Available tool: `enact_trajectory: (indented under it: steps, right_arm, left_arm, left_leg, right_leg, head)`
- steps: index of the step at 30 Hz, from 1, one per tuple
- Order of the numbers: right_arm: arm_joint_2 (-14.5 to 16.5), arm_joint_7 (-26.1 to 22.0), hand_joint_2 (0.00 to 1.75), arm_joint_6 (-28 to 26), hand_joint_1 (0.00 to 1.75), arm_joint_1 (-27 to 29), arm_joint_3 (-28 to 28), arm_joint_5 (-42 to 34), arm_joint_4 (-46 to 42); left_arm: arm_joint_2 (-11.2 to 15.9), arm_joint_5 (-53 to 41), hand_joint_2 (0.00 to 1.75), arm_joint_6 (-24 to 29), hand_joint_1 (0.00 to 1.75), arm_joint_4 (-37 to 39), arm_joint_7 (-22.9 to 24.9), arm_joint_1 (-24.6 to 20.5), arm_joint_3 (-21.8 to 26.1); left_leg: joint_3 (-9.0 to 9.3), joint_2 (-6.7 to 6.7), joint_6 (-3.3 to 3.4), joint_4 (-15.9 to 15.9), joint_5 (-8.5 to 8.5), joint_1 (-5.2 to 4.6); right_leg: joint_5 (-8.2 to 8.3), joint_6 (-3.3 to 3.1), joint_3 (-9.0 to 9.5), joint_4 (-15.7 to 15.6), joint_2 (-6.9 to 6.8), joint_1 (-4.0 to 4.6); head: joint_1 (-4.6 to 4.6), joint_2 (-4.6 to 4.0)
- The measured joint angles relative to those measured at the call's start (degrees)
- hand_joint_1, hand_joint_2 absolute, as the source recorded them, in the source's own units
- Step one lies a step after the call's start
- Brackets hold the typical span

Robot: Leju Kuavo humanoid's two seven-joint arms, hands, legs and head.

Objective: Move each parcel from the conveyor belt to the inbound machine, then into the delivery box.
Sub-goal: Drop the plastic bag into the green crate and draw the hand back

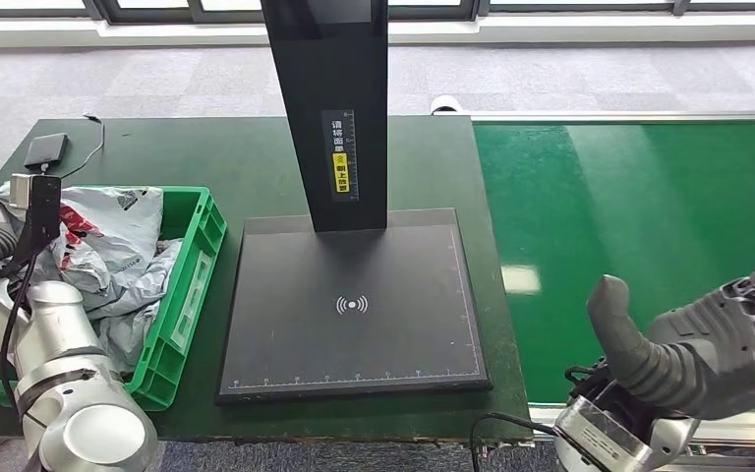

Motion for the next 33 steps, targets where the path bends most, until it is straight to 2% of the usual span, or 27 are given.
enact_trajectory:
  steps: [4, 8, 12, 18, 22, 26, 30, 33]
  right_arm:
    - [0.00, 0.00, 1.75, 0.00, 0.00, -0.01, -0.06, 0.17, 0.23]
    - [0.00, -0.01, 1.75, 0.00, 0.00, -0.01, -0.15, 0.53, 0.45]
    - [0.00, 0.04, 1.75, 0.00, 0.00, 0.00, -0.37, 0.68, 0.56]
    - [0.00, 0.33, 1.75, -0.01, 0.00, 0.07, -0.84, 0.78, 0.61]
    - [0.00, 0.25, 1.75, -0.02, 0.00, 0.08, -0.95, 0.76, 0.65]
    - [0.00, 0.32, 1.75, -0.02, 0.00, 0.15, -1.30, 0.98, 0.68]
    - [0.00, 0.81, 1.75, -0.02, 0.00, 0.19, -1.60, 1.46, 0.68]
    - [0.00, 0.91, 1.75, -0.02, 0.00, 0.21, -1.69, 1.61, 0.68]
  left_arm:
    - [-0.21, 0.72, 0.00, -0.01, 0.00, 1.45, 1.51, -0.30, 0.10]
    - [1.03, -1.34, 0.00, -1.64, 0.00, 10.04, 5.43, -1.52, -2.64]
    - [2.27, -3.19, 1.75, -2.69, 0.00, 17.89, 8.92, -1.73, -6.82]
    - [2.73, -3.18, 1.75, -2.82, 0.00, 22.13, 9.21, -0.78, -11.15]
    - [2.61, -2.04, 1.75, -4.40, 0.00, 22.22, 9.82, 0.48, -13.19]
    - [0.95, 0.99, 1.75, -4.60, 0.00, 16.61, 11.46, 5.01, -16.76]
    - [-1.17, 1.01, 1.75, -2.11, 0.00, 7.58, 15.71, 10.79, -20.64]
    - [-2.04, 0.90, 1.75, -1.27, 0.00, 3.08, 16.64, 13.22, -22.31]
  left_leg:
    - [0.02, -0.03, 0.00, 0.00, 0.00, 0.00]
    - [0.03, -0.16, 0.00, 0.00, 0.01, 0.00]
    - [0.04, -0.03, 0.00, 0.00, 0.01, -0.01]
    - [0.02, -0.06, 0.00, 0.00, 0.01, -0.03]
    - [0.03, -0.04, 0.00, 0.00, 0.00, -0.02]
    - [0.03, 0.00, 0.00, -0.01, 0.00, -0.02]
    - [0.02, -0.01, 0.00, 0.00, -0.02, -0.03]
    - [0.01, -0.07, 0.00, 0.00, -0.02, -0.03]
  right_leg:
    - [0.00, 0.00, -0.01, 0.00, -0.01, 0.00]
    - [0.00, 0.00, 0.07, 0.00, -0.12, 0.01]
    - [0.04, 0.00, 0.07, 0.00, -0.04, 0.00]
    - [0.03, 0.00, 0.06, 0.00, -0.05, 0.00]
    - [0.02, 0.00, 0.04, 0.00, -0.05, 0.00]
    - [0.02, 0.00, 0.03, 0.00, -0.02, 0.00]
    - [0.00, 0.01, 0.01, 0.00, -0.01, 0.00]
    - [-0.02, 0.03, 0.03, -0.01, -0.04, 0.00]
  head:
    - [0.00, 0.01]
    - [0.00, -0.01]
    - [-0.01, 0.00]
    - [0.00, -0.01]
    - [0.00, 0.01]
    - [0.00, 0.00]
    - [0.00, 0.00]
    - [0.00, 0.00]
